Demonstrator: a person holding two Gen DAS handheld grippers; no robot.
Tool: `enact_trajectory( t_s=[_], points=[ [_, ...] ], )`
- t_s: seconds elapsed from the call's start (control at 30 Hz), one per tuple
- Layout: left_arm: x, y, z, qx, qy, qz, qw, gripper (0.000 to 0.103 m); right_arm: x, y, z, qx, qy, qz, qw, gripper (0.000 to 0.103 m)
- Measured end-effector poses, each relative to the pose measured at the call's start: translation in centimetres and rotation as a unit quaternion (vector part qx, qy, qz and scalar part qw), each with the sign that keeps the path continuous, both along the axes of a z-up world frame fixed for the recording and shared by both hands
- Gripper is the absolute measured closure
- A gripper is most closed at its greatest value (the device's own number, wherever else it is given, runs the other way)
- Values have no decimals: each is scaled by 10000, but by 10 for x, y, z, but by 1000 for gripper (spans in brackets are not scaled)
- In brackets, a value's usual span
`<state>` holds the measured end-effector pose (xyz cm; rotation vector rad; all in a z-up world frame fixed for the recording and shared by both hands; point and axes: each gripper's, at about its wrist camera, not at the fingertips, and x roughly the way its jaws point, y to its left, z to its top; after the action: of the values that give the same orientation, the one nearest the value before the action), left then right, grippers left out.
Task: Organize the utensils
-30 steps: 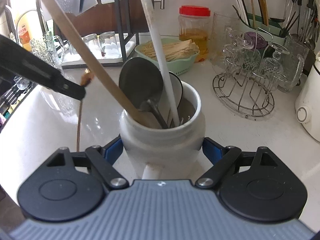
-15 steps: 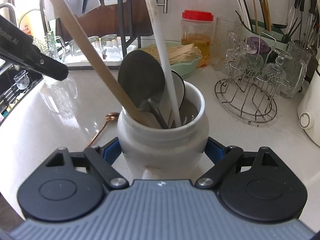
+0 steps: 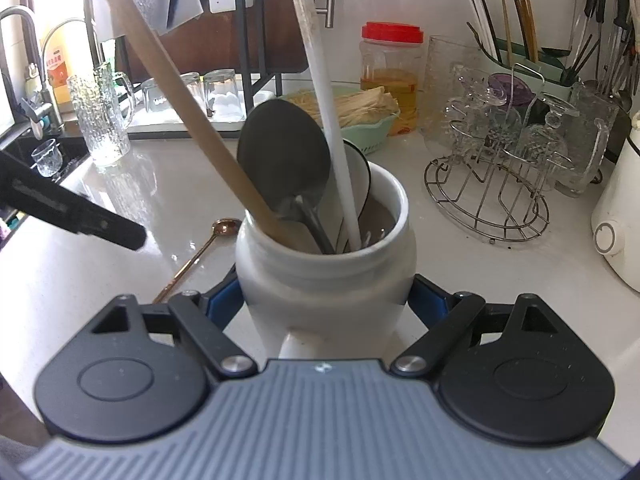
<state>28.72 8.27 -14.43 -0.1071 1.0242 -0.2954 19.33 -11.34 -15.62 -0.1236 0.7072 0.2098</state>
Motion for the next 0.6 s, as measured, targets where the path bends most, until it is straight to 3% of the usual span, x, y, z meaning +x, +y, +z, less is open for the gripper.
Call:
enact_trajectory(
  t_s=[0.1,0.2,0.37,0.6],
  points=[
    [13,-5,-11,107,-88,-6,9999,65,-1,1,0,-7,-28,1,10000,13],
    [28,-13,-19,263,-209,-180,9993,58,-1,0,0,-15,-28,-2,10000,13],
    [48,-27,-32,671,-428,-589,9951,57,-1,1,-1,-17,-66,-38,10000,13],
    [60,-35,-45,875,-524,-1040,9893,57,8,0,-1,-23,-29,-162,9999,13]
  ],
)
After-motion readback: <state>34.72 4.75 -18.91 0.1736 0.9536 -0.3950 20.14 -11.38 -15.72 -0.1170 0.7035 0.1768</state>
